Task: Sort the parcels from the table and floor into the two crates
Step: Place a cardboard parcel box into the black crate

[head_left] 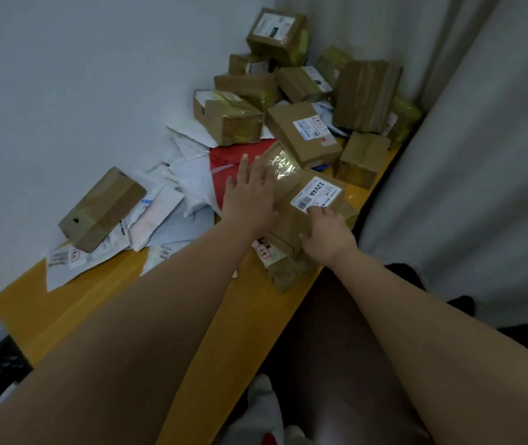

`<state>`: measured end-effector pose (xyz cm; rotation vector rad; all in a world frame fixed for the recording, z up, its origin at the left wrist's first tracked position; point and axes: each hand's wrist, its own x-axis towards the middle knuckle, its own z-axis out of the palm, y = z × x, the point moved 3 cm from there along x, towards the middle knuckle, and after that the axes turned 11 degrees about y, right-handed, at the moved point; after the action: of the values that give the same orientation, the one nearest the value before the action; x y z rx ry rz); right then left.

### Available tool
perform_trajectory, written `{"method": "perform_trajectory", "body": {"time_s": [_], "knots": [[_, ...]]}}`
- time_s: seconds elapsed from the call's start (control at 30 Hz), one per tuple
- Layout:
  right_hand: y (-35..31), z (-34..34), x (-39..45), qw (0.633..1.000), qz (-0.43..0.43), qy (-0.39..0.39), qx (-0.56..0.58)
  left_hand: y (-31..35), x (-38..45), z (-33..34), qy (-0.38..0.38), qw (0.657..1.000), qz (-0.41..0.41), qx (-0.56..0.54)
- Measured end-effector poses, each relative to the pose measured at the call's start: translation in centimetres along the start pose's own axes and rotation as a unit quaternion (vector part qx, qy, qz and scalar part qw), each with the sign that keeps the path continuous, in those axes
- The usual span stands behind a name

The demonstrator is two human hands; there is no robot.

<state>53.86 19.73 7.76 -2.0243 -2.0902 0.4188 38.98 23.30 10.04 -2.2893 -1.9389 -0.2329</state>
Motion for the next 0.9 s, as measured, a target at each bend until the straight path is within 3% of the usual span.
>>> {"method": "perform_trajectory", "body": {"time_s": [0.3, 0.57, 0.73, 0.9], "knots": [[1.3, 3.6, 2.7, 0.999, 0.014, -0.032, -0.004, 0.1, 4.1, 4.0, -0.013, 0.997, -0.077, -0.027], [1.9, 4.1, 2.9, 0.998, 0.025, -0.046, 0.028, 0.0, 3.2, 4.2, 0.032, 0.995, -0.092, 0.004], [2.1, 2.1, 2.9, 0.983, 0.088, 0.02, 0.162, -1.6, 0.5, 1.7, 0.147, 0.988, -0.016, 0.044], [-0.6, -0.9, 2.7, 0.919, 0.169, 0.04, 0.355, -2.0, -3.9, -1.5, 0.301, 0.944, 0.112, 0.07]]}}
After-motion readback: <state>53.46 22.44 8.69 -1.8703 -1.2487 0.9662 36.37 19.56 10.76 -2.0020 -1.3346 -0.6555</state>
